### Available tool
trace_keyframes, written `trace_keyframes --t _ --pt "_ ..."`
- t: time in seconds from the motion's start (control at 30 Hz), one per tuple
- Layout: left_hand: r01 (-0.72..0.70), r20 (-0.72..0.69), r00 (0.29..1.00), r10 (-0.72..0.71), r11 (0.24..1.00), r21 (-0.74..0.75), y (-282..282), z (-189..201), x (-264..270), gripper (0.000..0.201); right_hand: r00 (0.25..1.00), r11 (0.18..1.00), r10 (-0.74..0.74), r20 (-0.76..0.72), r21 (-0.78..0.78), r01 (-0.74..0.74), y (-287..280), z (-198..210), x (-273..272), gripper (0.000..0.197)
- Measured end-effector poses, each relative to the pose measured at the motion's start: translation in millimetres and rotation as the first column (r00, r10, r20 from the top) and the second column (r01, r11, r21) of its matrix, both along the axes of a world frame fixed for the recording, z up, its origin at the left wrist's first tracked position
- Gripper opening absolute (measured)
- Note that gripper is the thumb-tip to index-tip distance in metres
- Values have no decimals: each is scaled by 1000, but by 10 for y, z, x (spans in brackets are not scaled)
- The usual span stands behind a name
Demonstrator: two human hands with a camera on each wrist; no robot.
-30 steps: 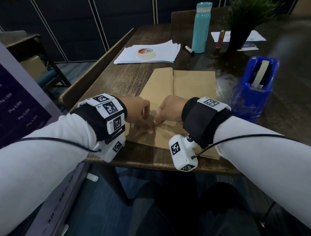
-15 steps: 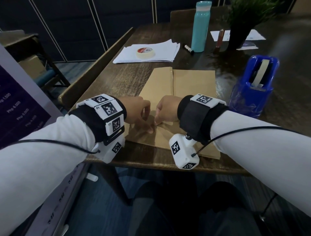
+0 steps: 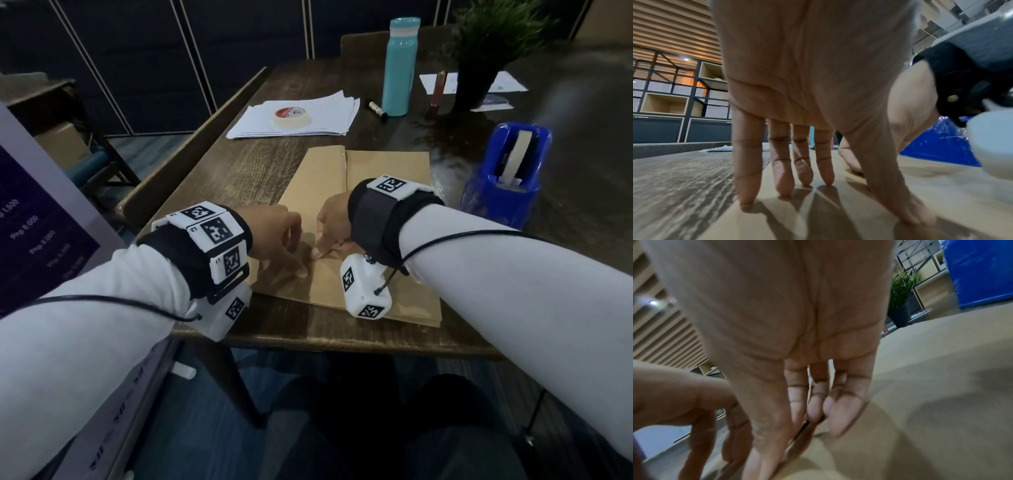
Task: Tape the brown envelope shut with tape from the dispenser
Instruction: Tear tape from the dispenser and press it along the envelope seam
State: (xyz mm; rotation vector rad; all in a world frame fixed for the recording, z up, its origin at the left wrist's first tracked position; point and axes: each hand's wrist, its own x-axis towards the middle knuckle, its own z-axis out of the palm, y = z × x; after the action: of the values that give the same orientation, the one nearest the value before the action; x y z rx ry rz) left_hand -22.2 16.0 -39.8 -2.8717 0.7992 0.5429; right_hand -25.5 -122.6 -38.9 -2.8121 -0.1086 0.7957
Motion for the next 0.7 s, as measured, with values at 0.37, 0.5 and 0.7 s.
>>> trace_keyframes --t 0.37,0.5,0.7 --pt "13 -16 1000 -13 999 -33 30 -12 43 47 993 981 117 -34 -152 -121 40 -20 115 57" --pt "9 -18 1000 -10 1000 -29 32 -12 41 50 990 974 124 -64 -185 -134 57 -30 185 73" --pt "16 -22 1000 -17 999 -48 52 -26 37 51 989 973 122 -88 -186 -136 18 -33 261 75"
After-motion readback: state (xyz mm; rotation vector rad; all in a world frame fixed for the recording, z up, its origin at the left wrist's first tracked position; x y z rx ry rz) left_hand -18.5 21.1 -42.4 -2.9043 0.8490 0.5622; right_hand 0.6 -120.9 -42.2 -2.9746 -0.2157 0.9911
